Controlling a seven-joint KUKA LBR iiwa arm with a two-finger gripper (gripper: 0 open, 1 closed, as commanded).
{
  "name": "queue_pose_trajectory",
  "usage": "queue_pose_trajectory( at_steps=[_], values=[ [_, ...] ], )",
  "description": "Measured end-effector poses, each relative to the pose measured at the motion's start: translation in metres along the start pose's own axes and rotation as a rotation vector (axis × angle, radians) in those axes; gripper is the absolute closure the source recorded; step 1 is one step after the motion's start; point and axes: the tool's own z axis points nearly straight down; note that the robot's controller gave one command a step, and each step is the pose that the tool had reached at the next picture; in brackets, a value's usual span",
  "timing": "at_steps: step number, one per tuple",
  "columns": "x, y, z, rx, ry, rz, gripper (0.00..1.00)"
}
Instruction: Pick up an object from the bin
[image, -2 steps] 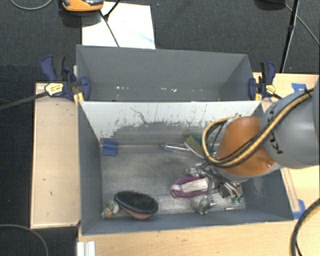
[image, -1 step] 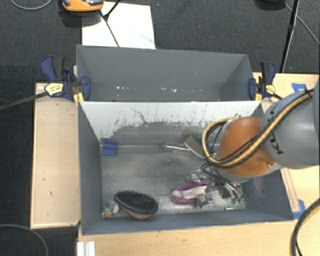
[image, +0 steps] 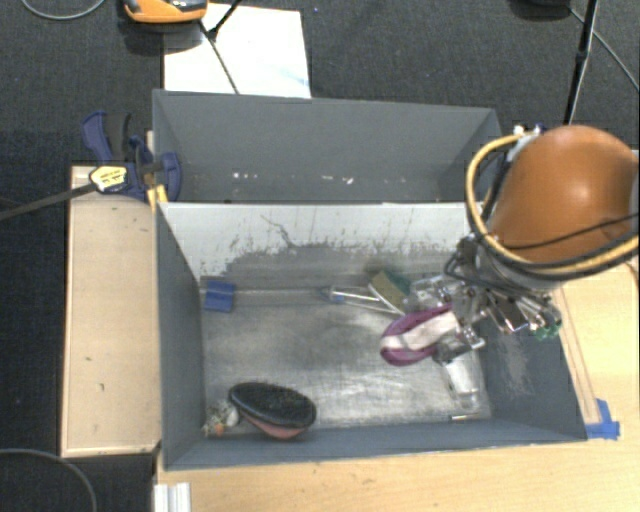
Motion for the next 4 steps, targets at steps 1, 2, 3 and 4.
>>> queue_pose_trajectory(
  at_steps=[1, 2, 3, 4],
  values=[
    [0.001, 0.0, 0.004, -0.003, 0.007, 0.001, 0.0],
    [-0.004, 0.0, 0.13, -0.006, 0.013, 0.012, 0.0],
    [0.016, -0.055, 0.177, -0.004, 0.01, -0.198, 0.0],
    [0.015, -0.054, 0.177, -0.005, 0.008, -0.201, 1.0]
  ],
)
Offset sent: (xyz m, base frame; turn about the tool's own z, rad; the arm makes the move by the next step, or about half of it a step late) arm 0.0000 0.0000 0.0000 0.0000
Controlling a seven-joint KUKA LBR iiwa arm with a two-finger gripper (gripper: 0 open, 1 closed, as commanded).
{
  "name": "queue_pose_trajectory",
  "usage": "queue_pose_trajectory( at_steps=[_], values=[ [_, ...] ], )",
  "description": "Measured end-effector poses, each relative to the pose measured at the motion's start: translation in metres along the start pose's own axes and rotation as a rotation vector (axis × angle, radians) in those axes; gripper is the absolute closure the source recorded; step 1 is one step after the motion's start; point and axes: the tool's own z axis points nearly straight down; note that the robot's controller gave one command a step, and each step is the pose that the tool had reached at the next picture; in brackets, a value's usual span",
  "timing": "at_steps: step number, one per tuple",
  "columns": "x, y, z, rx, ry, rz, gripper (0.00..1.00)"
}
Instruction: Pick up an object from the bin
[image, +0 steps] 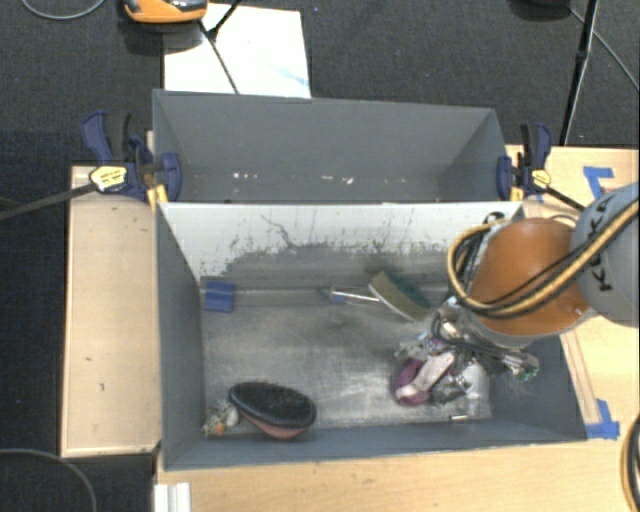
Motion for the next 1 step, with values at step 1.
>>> queue_pose_trajectory(
  at_steps=[1],
  values=[
    [-0.0007, -0.0046, -0.1525, 0.007, -0.008, 0.023, 1.0]
  ],
)
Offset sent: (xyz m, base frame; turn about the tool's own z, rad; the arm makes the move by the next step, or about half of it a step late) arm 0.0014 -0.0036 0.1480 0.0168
